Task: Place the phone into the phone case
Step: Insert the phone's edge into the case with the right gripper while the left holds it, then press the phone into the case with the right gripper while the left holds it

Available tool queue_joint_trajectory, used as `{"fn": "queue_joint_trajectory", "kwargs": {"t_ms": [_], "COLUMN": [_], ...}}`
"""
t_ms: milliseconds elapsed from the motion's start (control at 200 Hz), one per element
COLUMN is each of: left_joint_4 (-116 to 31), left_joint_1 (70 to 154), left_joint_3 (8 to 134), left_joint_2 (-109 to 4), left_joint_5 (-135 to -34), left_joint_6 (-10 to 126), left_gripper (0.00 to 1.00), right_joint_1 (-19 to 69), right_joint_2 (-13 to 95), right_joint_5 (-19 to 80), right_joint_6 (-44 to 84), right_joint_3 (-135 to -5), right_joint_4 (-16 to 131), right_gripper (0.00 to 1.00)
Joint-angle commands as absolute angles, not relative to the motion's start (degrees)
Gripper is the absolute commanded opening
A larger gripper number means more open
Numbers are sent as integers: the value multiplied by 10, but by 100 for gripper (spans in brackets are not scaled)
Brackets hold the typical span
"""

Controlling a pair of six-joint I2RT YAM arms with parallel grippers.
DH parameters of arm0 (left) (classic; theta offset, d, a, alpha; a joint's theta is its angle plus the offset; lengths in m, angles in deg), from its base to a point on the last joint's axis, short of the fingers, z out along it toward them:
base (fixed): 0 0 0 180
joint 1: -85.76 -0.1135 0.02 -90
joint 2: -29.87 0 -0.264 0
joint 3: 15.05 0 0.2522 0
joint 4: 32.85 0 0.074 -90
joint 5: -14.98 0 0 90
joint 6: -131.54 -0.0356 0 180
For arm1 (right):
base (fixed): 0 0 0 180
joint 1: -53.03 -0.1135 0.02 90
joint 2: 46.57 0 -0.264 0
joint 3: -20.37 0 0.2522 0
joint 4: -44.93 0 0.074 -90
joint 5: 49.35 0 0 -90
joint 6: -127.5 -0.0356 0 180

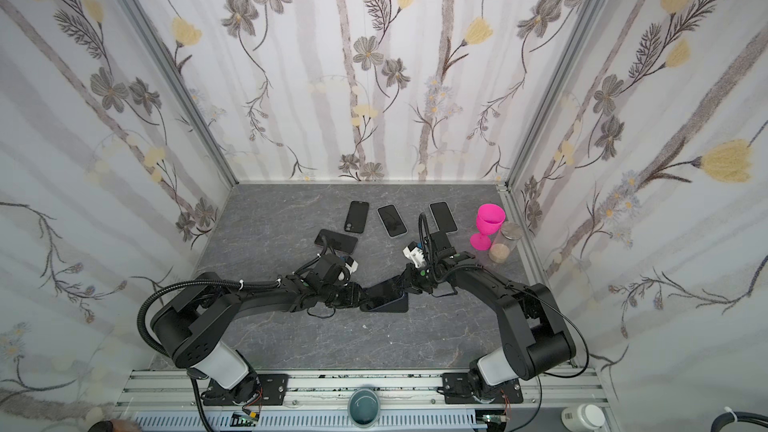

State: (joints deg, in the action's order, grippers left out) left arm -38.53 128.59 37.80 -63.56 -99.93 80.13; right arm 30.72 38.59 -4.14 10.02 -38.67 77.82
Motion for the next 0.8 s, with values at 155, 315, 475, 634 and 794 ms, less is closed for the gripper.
{"fn": "queue_joint_trajectory", "kwargs": {"t_ms": [155,315,475,634,794], "left_joint_4": [-358,-358,-343,-331,-319], "left_joint_1": [1292,1292,1294,1299,1303], "left_joint_3": [379,380,375,376,372], "left_joint_2": [-638,-637,-631,-630,-622], "left_joint_5": [-1016,-1018,-1024,-1032,-1037], "left_joint_6": [812,823,840,853,870], "left_gripper": [40,40,40,40,40], "right_joint_1": [316,324,331,336,346], "right_joint_2": [396,395,388,390,391], "right_joint_5": [-78,-81,-85,-90,-91], "right_joint_6": [89,82,65,61,60], "right_joint_3": [-347,-330,-309,-296,-280], "right_joint_4": [734,719,692,678,670], "right_gripper": [0,0,0,0,0]}}
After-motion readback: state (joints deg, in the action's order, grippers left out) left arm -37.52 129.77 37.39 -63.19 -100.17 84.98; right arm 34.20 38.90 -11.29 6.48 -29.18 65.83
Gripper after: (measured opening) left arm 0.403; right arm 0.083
